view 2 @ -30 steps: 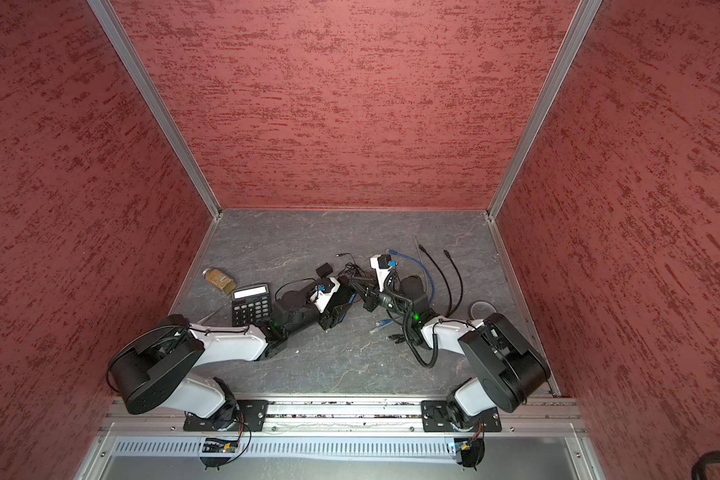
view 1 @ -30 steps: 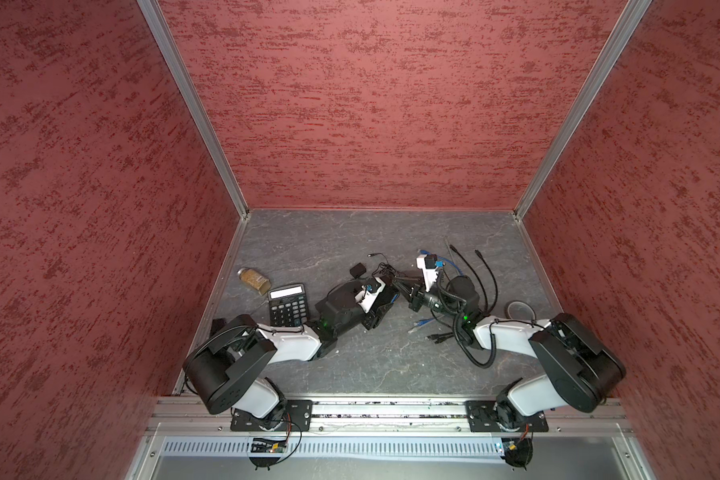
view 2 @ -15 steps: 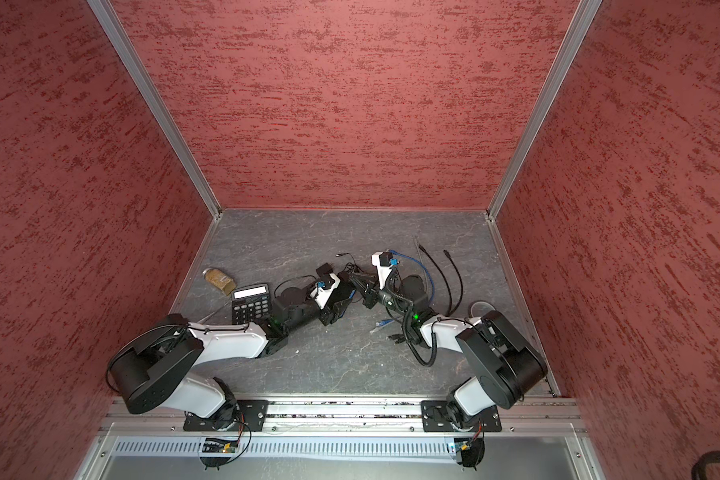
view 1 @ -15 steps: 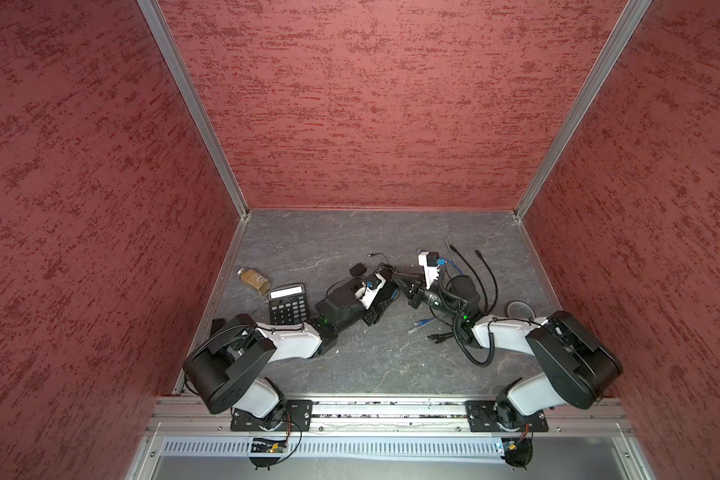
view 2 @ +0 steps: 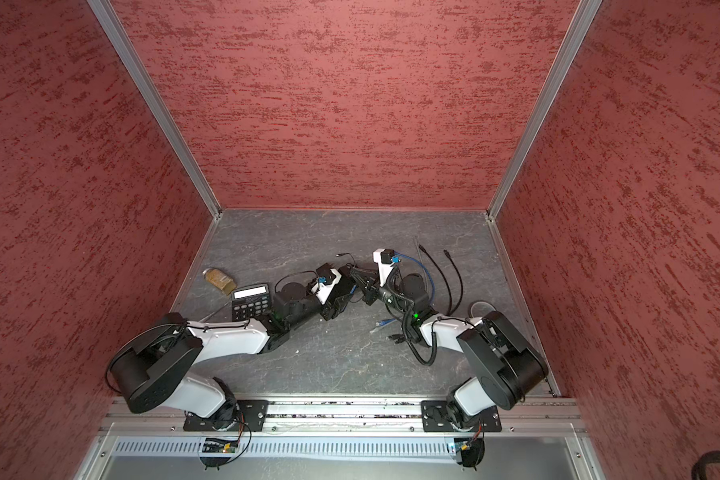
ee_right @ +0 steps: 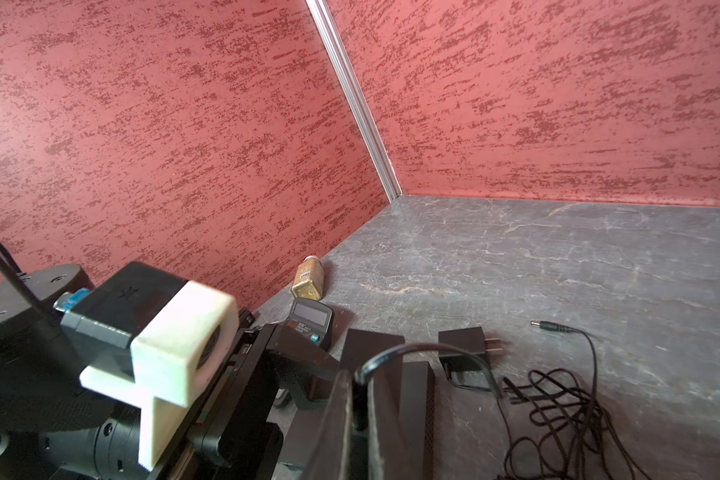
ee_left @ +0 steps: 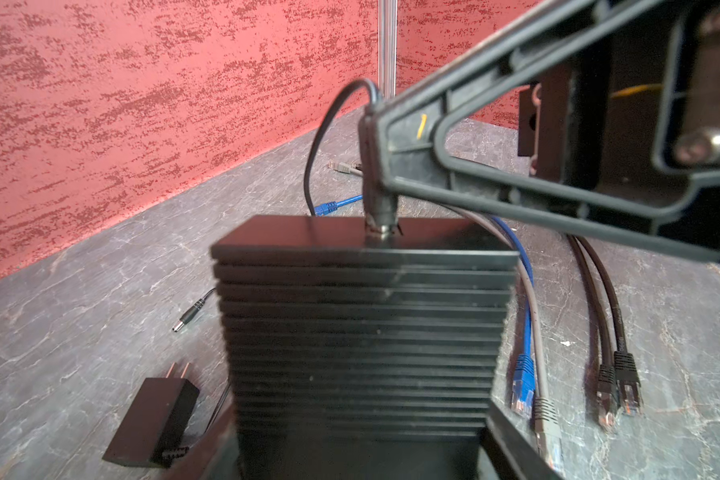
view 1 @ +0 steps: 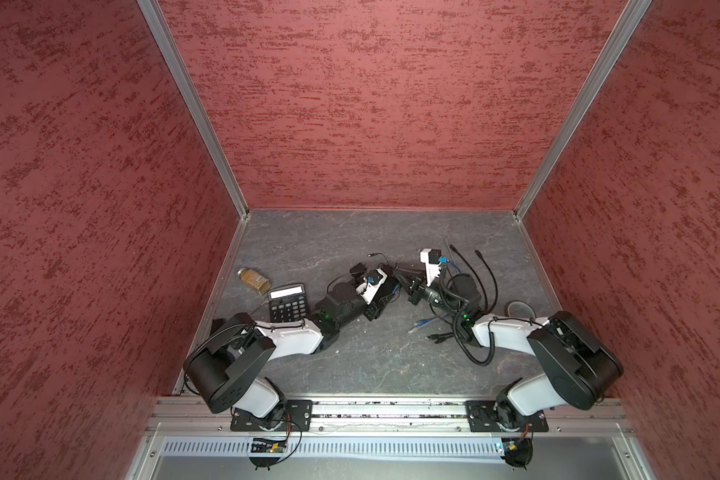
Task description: Insert the plug into the switch port
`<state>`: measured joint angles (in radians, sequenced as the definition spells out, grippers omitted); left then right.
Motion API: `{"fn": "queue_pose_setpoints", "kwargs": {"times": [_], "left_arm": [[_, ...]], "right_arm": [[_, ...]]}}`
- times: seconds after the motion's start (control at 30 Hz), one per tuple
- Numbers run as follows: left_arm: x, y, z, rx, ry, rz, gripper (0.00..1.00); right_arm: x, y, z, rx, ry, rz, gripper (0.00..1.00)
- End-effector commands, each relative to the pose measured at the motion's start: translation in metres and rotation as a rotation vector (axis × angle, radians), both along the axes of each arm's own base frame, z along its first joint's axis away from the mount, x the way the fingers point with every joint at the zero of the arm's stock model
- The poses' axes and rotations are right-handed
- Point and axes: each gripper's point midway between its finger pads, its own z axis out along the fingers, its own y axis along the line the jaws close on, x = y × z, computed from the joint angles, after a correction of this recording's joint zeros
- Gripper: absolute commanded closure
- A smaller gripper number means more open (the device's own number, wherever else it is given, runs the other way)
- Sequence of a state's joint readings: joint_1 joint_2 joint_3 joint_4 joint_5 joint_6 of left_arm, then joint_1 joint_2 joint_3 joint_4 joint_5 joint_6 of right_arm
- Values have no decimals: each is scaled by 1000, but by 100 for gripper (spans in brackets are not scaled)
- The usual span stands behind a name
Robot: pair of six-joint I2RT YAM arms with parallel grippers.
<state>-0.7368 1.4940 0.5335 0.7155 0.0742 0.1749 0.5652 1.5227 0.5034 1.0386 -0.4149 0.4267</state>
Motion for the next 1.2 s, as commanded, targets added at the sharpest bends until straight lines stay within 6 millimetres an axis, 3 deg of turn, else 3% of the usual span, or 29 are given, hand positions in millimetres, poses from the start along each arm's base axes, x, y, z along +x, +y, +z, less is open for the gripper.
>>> {"fn": "queue_pose_setpoints", "kwargs": {"times": [0.0, 0.2, 0.47, 1.17], "left_arm": [[-15, -19, 197, -397, -522, -117, 60], [-12, -14, 201, -367, -547, -104, 60], [-7, -9, 198, -347, -546, -84, 60], [-7, -11, 221, -396, -614, -111, 61]], "right_arm": [[-59, 10, -127, -259, 412, 175, 100], [-61, 5, -135, -321, 434, 164, 100], [-60, 2, -131, -361, 439, 154, 100], [-70, 10, -150, -444, 497, 204, 100]]}}
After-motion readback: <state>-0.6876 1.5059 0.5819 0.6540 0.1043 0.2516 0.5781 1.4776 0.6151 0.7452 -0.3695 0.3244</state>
